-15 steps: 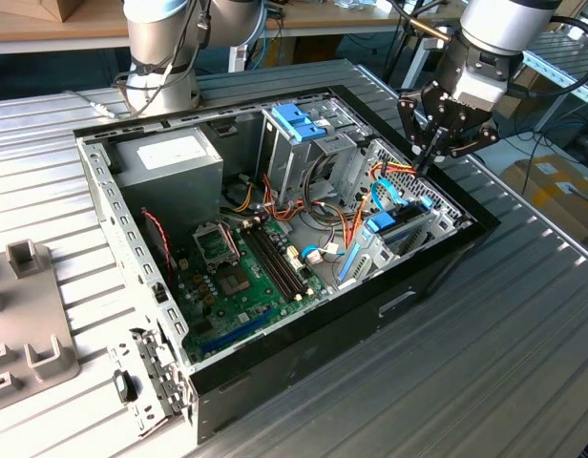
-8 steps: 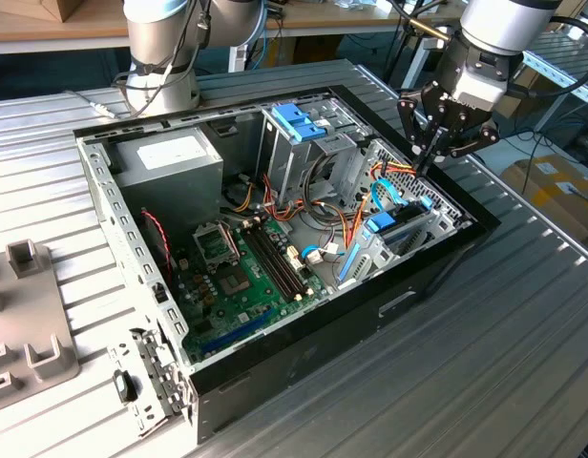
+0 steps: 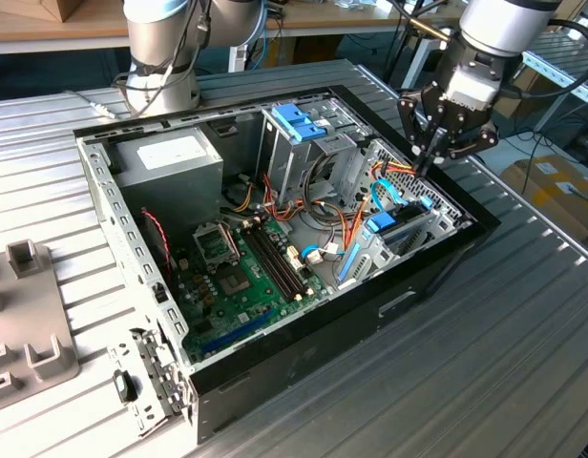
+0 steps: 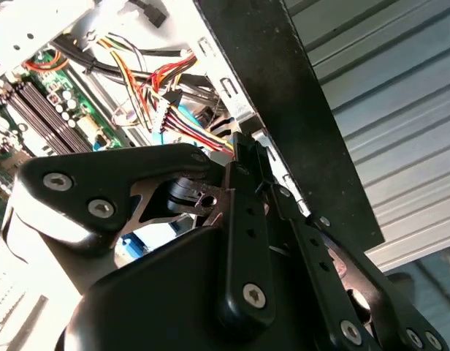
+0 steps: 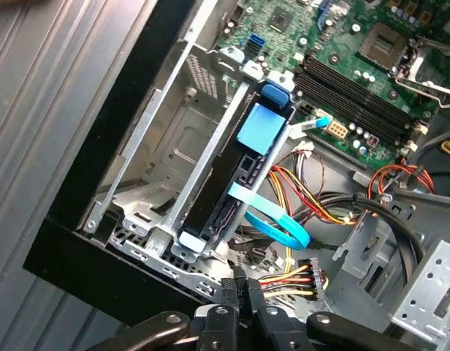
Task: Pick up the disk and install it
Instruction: 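Insert the second disk wire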
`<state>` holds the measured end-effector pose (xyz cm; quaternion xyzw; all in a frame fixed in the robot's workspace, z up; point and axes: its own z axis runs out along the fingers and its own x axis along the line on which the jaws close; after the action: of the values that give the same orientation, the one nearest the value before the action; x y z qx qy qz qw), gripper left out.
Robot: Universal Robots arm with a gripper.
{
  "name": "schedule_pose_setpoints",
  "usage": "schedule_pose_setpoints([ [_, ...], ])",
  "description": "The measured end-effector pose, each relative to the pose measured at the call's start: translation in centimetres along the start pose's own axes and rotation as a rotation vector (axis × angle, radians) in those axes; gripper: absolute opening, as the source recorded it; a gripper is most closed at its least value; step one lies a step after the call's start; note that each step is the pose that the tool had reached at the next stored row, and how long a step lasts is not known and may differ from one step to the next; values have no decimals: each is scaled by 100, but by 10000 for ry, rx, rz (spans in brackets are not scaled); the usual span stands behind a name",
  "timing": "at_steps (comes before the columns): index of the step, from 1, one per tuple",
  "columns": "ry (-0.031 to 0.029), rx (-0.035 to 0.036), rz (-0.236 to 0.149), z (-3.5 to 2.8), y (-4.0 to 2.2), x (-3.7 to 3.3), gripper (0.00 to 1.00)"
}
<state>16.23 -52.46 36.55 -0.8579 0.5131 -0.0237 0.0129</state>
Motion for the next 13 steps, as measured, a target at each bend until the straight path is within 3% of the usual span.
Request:
schedule_pose_setpoints([
  [4,42,-25,903,11,1,0,17],
  [6,54,-32,1169,13,1,0,17],
  [13,58,-34,1250,12,17,-10,17],
])
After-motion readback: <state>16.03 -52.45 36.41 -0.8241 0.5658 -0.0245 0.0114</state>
